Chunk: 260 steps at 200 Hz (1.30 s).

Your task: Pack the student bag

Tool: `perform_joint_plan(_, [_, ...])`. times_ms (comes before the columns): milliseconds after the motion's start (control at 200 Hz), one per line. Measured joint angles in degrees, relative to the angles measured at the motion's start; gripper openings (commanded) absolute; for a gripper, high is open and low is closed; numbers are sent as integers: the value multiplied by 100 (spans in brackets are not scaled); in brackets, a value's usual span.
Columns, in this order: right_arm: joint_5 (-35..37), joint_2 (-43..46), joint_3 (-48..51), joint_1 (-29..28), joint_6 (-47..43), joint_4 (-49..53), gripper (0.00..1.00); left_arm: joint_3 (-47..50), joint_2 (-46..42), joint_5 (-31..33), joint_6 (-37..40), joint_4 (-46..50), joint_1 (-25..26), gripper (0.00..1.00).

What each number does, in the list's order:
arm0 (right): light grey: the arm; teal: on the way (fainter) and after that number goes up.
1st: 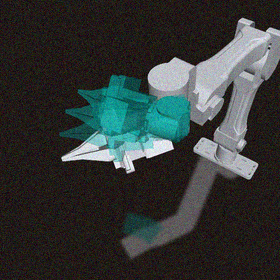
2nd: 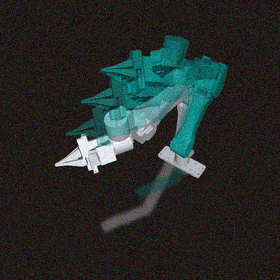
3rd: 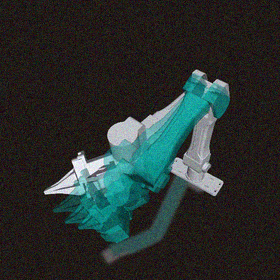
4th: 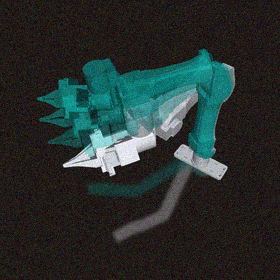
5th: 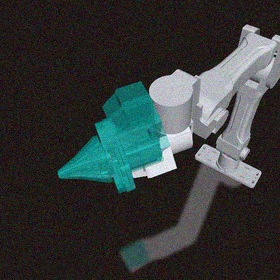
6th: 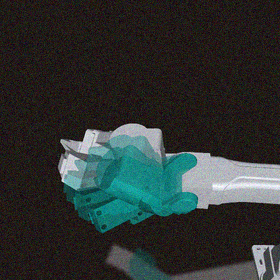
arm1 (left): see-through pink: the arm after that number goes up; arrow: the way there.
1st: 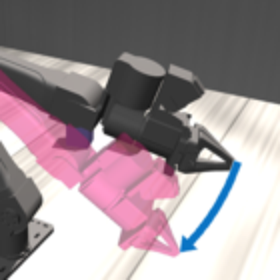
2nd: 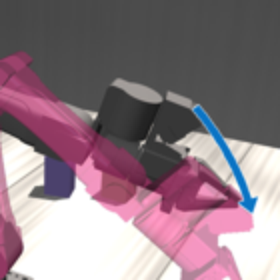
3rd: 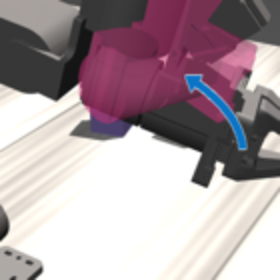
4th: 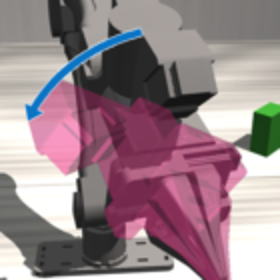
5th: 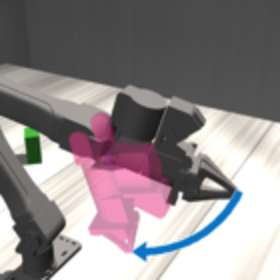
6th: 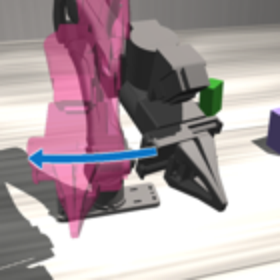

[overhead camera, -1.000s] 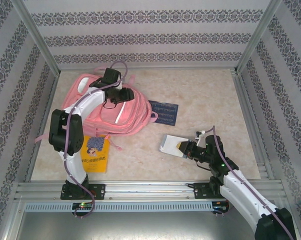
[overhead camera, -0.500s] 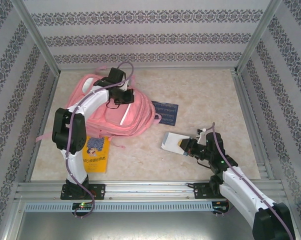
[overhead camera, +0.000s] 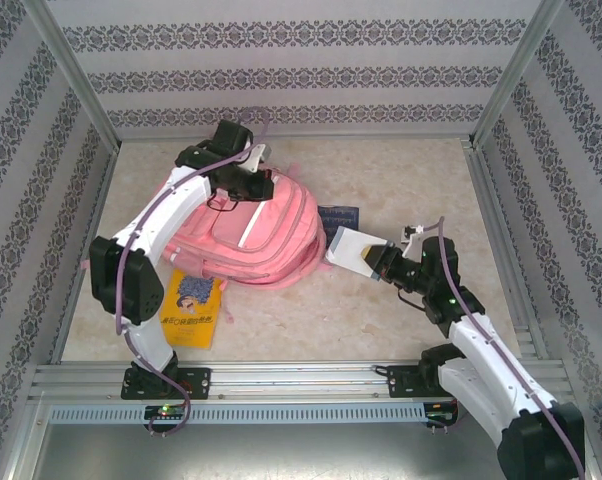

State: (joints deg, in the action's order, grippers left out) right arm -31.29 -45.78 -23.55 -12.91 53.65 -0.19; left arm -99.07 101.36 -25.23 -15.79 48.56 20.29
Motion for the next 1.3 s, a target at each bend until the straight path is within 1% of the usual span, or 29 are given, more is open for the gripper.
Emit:
perform_joint_plan(180, [-151, -1099, -315, -59, 216, -472, 0, -153, -354, -192, 68, 240, 2, 0])
perform_joint_plan(255, [-260, -1528, -479, -221, 402, -774, 0, -157, -393, -306, 107, 317, 28, 0])
perform_joint_plan(350, [-374, -2026, -704, -514, 817, -1392, 0, -157, -380, -350, 184, 461, 120, 0])
perform_joint_plan(370, [-409, -2155, -763, -575, 951, -1558, 0, -157, -376, -332, 205, 498, 157, 5])
perform_joint_plan(415, [-463, -2398, -885, -684, 1193, -1915, 0, -160, -358, -284, 245, 557, 229, 24])
perform_joint_plan(445, [-501, -2564, -953, -750, 1405, -2179, 0, -160, -348, -214, 289, 597, 295, 35])
perform_joint_plan(480, [-535, -2745, -1025, -824, 1659, -2514, 0, -168, -345, -129, 332, 638, 361, 44])
perform_joint_plan(535, [-564, -2983, -1099, -927, 2026, -2938, 0, -199, -345, 37, 378, 706, 485, 52])
perform_joint_plan(605, [-557, -3117, -1139, -1027, 2332, -3202, 0, -247, -374, 343, 420, 758, 673, 56])
perform_joint_plan(690, [-520, -3110, -1189, -1123, 2535, -3305, 0, -291, -481, 826, 479, 859, 951, 59])
perform_joint_plan(804, [-439, -3097, -1355, -1213, 2667, -3329, 0, -474, -640, 1539, 531, 992, 1517, 61])
perform_joint_plan(879, [-404, -3086, -1403, -1241, 2726, -3357, 0, -551, -715, 1904, 535, 1032, 1884, 63])
perform_joint_plan(974, [-389, -3086, -1412, -1250, 2765, -3368, 0, -542, -732, 2288, 538, 1108, 2223, 67])
perform_joint_plan(1079, [-380, -3086, -1412, -1250, 2765, -3368, 0, -372, -734, 2599, 535, 1113, 2402, 67])
perform_joint_plan(1214, [-367, -3086, -1412, -1250, 2767, -3368, 0, -52, -728, 2833, 531, 1110, 2476, 67])
perform_joint_plan(1299, [-365, -3086, -1412, -1250, 2769, -3368, 0, -24, -675, 2994, 531, 1104, 2597, 67])
